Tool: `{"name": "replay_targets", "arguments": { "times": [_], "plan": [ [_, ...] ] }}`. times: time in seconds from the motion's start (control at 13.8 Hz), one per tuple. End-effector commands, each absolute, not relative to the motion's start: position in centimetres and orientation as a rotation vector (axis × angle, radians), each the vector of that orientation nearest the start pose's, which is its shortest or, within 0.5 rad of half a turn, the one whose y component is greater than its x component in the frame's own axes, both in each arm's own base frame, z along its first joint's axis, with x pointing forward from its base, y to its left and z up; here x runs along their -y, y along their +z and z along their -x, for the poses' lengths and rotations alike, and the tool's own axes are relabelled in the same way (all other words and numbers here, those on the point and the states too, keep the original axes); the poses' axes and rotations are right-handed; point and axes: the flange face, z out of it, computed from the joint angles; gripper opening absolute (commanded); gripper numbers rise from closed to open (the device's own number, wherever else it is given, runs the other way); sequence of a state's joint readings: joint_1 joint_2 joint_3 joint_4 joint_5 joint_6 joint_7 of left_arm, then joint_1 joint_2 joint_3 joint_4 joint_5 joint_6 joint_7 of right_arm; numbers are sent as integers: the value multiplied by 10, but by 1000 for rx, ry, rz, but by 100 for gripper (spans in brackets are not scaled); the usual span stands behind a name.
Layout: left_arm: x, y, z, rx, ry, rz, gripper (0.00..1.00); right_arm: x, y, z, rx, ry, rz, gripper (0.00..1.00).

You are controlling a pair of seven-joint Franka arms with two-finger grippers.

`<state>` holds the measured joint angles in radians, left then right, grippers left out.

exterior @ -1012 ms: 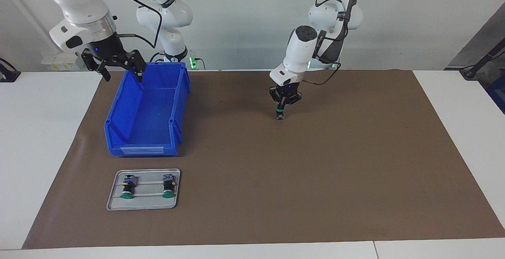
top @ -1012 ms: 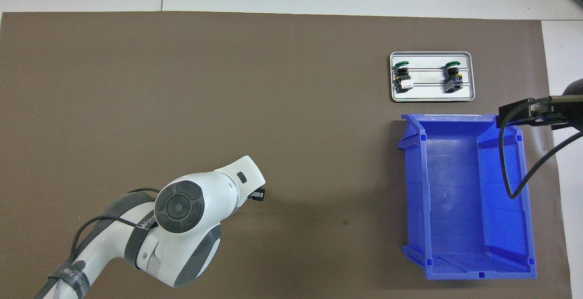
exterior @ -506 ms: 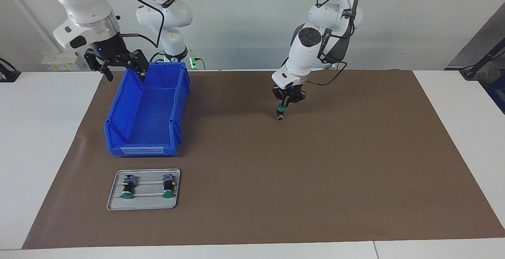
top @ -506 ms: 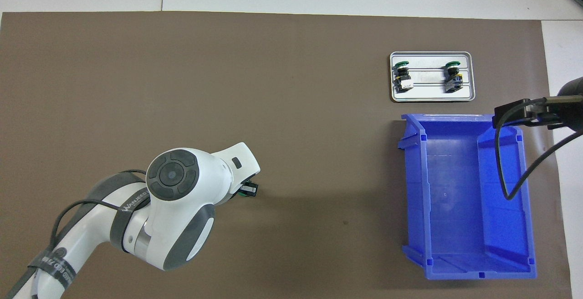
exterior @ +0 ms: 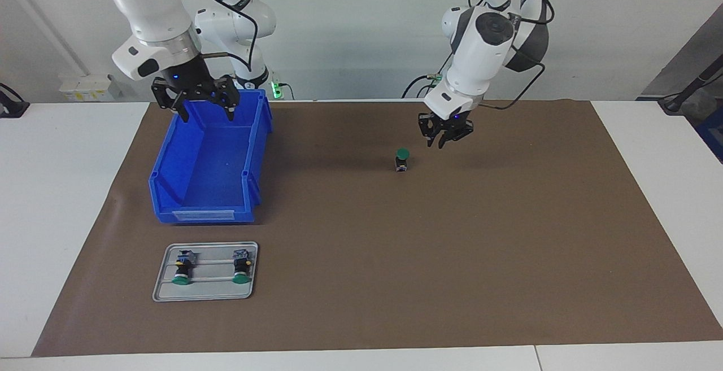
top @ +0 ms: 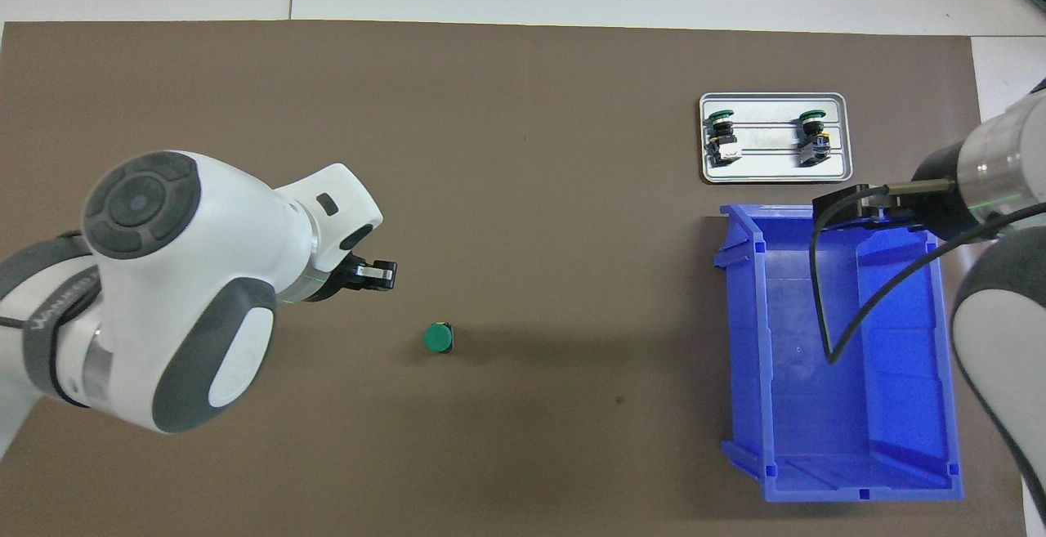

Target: Place and press button with both arms

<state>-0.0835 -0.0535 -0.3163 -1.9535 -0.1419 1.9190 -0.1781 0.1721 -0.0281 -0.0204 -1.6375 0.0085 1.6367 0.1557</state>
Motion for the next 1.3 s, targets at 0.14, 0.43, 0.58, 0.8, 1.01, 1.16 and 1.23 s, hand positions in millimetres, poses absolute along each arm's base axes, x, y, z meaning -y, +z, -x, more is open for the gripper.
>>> {"name": "replay_targets", "arguments": {
  "times": [0.14,0.43,0.58,0.8,1.01,1.16,1.23],
  "plan": [
    [121,550,-507,-196,-52,3224,92,-168,577,-526,-105,-103,3083,100],
    [80,584,-506,-181,-39,3129,100,-304,536,-498,-155,-113,3069,100],
    [78,605,-507,-183,-24,3118,100,-366,508,-479,-123,-129,3062,100],
    [71,632,-514,-165,8,3131,100,-447,452,-455,-34,-215,3045,100],
    [66,645,-523,-171,60,3117,100,-481,413,-450,18,-246,3022,100],
    [63,644,-525,-163,52,3110,100,-517,369,-437,105,-280,3055,100],
    [53,643,-527,-140,51,3099,100,-521,354,-439,135,-318,3071,100]
  ]
}}
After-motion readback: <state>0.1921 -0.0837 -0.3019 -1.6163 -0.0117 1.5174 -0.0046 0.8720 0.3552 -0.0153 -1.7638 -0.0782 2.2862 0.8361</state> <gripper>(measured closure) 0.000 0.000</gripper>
